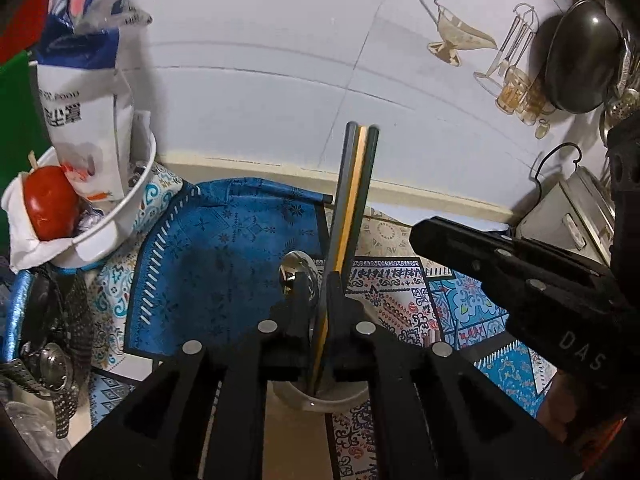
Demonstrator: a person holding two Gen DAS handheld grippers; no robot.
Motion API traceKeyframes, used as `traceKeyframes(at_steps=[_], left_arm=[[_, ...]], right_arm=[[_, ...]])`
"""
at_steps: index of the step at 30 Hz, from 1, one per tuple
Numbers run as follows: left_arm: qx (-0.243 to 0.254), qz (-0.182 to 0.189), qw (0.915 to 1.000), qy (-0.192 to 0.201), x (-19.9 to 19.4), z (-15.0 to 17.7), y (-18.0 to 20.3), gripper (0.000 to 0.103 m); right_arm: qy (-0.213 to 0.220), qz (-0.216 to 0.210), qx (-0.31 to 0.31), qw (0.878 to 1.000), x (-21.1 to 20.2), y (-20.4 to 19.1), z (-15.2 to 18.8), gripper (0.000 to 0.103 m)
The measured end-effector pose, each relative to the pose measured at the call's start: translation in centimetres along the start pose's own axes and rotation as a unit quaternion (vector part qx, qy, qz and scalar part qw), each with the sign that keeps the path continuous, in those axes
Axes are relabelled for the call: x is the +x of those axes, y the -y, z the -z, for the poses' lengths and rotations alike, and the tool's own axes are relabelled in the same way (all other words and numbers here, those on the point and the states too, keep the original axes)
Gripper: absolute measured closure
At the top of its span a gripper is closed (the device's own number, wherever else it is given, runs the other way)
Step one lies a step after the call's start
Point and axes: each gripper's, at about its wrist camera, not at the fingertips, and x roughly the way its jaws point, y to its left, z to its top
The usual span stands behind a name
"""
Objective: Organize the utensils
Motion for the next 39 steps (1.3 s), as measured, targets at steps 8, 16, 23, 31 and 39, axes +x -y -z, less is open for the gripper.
traceKeyframes(at_steps=[8,16,23,31,39], left_arm=[[0.021,-0.017,0.9995,0.018,-2.7,0.2,1.6,0.081],[0.047,-0.020,0.9984,0.025,-4.5,1.2,4.8,0.066],[0.078,0.001,0.9970,0.004,-3.4,2.7,9.2,0.065],[0.114,0.022,0.9919,-0.051,0.2,5.4,13.2,0.065],[0.132,0.014,0.9805,-0.145,6.9,10.1,13.6,0.065]], right_arm=[[0.015,0.011,-0.014,1.000,-3.1,0.0,0.7,0.096],[0.033,0.049,-0.012,0.998,-7.5,1.9,2.8,0.087],[0.033,0.091,0.014,0.995,-10.8,5.0,5.3,0.086],[-0.003,0.125,0.064,0.990,-11.9,9.7,9.3,0.084],[-0.073,0.128,0.098,0.984,-9.2,12.8,13.8,0.084]])
